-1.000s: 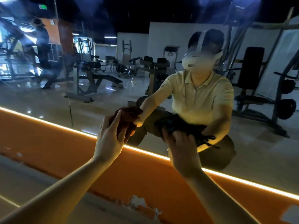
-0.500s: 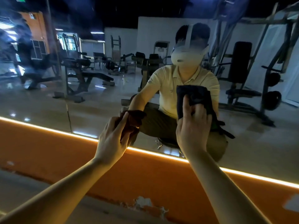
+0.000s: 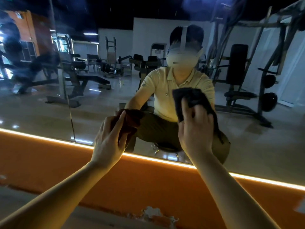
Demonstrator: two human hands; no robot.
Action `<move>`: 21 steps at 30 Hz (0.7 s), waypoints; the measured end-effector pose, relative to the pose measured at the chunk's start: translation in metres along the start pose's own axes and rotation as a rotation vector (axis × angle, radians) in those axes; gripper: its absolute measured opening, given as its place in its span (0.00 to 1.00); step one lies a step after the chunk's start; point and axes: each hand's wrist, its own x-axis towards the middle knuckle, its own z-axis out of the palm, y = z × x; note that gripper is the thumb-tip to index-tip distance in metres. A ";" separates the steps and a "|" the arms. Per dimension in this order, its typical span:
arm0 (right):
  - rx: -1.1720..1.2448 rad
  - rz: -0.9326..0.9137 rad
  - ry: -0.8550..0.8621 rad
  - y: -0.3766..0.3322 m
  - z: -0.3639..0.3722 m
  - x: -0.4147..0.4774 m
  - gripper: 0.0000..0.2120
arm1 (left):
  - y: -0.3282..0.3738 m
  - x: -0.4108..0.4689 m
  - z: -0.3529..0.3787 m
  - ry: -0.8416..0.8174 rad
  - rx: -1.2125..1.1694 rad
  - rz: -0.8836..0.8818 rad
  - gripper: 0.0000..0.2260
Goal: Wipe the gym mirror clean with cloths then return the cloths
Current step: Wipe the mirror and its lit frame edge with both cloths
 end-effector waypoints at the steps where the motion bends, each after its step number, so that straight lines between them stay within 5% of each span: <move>1: -0.017 0.104 0.012 -0.001 -0.002 0.006 0.31 | -0.001 0.000 0.000 -0.002 -0.006 0.004 0.35; 3: 0.015 0.154 -0.016 -0.022 -0.003 0.002 0.32 | -0.004 0.001 -0.002 -0.012 -0.019 0.021 0.34; 11: 0.081 -0.612 -0.401 -0.079 0.015 -0.072 0.24 | -0.022 0.006 -0.009 -0.065 0.026 0.176 0.26; 13: 0.081 -0.542 -0.285 -0.065 0.010 -0.054 0.26 | -0.023 0.005 -0.008 -0.060 0.023 0.214 0.27; 16: 0.087 -0.201 -0.089 -0.036 -0.003 -0.013 0.30 | -0.023 0.006 -0.007 -0.051 0.006 0.232 0.30; 19: 0.025 0.150 -0.006 -0.031 -0.007 0.014 0.31 | -0.023 0.009 -0.010 -0.057 -0.014 0.240 0.27; 21: 0.065 0.198 -0.017 -0.051 0.000 0.009 0.31 | -0.026 0.009 -0.013 -0.069 -0.019 0.231 0.26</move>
